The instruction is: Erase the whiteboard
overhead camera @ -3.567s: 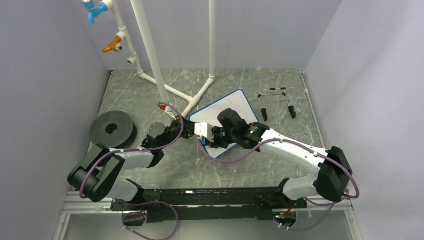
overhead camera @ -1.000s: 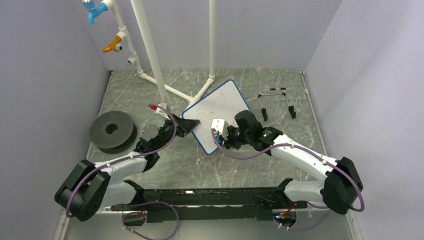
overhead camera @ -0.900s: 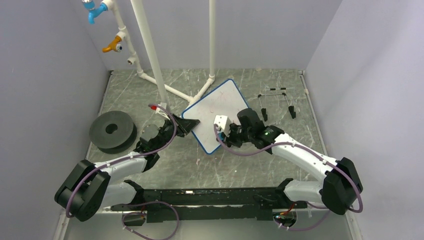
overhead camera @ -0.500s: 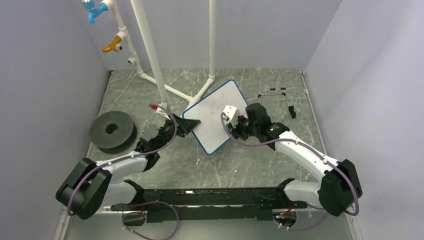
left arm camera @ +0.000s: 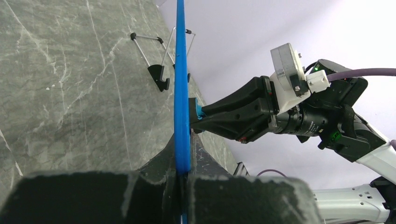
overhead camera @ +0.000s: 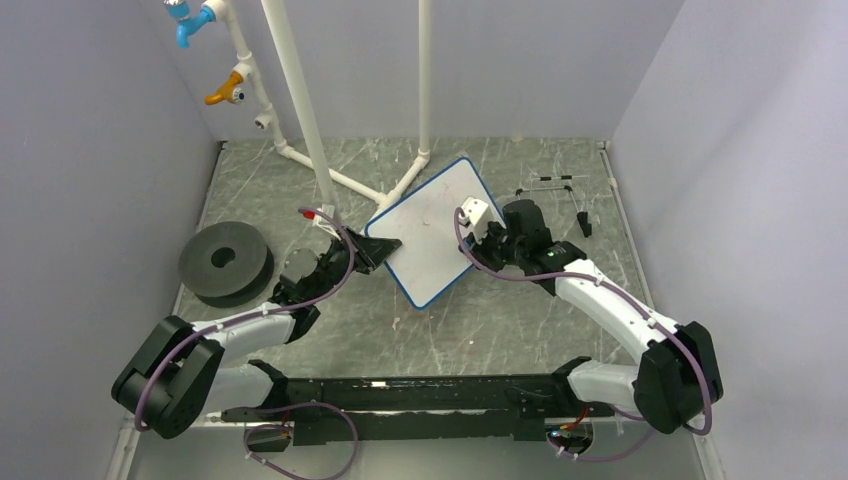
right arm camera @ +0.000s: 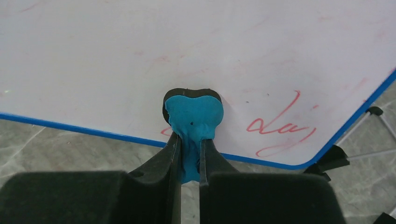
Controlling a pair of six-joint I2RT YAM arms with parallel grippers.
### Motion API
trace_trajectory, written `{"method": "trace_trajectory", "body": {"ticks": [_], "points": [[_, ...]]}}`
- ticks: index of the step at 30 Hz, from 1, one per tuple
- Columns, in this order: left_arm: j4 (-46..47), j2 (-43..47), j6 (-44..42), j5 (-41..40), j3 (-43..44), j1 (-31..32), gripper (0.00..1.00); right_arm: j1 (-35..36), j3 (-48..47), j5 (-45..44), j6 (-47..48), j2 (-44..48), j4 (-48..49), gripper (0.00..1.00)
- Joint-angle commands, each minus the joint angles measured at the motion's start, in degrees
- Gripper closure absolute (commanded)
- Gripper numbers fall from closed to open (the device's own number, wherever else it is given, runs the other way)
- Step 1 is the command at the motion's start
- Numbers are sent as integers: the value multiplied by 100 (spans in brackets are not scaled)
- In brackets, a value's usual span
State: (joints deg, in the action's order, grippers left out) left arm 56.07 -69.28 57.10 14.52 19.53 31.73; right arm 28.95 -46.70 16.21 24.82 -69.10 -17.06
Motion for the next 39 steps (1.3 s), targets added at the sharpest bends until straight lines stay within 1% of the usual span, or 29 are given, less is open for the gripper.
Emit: {"method": "trace_trajectory", "body": {"ticks": [1,3,6,9,11,13,16,18,21,24,27,29,31,34,36,39], "points": [[1578,81,505,426,241,62,100,-64,-74,-483,-148,30,277,100],[1579,81,498,420,227,64,100,1,-86,125,27,48,70,100],[1589,80,499,422,225,62,100,473,-84,1047,531,79,-396,100],[1618,78,507,420,211,63,100,733,-187,1573,800,-35,-707,100],[1590,108,478,413,205,65,100,736,-233,1502,737,-38,-651,100],[1581,120,464,415,207,64,100,600,-230,981,447,-13,-331,100],[1662,54,500,476,220,68,100,102,-207,146,-195,11,158,100],[1732,17,522,502,210,67,100,-95,-143,-223,-304,36,318,100],[1765,2,533,509,187,70,100,-172,-91,-105,-171,46,211,100],[1774,-3,536,513,199,68,100,-38,-76,852,277,80,-193,100],[1750,25,524,495,210,67,100,391,-66,1487,804,110,-606,100],[1696,66,493,475,206,62,100,443,-162,1726,914,54,-772,100],[1614,142,450,453,187,57,100,395,-184,1524,755,44,-643,100],[1508,218,395,437,181,57,100,28,-171,807,256,62,-227,100],[1457,252,366,433,185,58,100,-195,-101,361,155,84,-68,100],[1403,274,354,428,198,59,100,-300,-15,343,249,139,-117,100]]}}
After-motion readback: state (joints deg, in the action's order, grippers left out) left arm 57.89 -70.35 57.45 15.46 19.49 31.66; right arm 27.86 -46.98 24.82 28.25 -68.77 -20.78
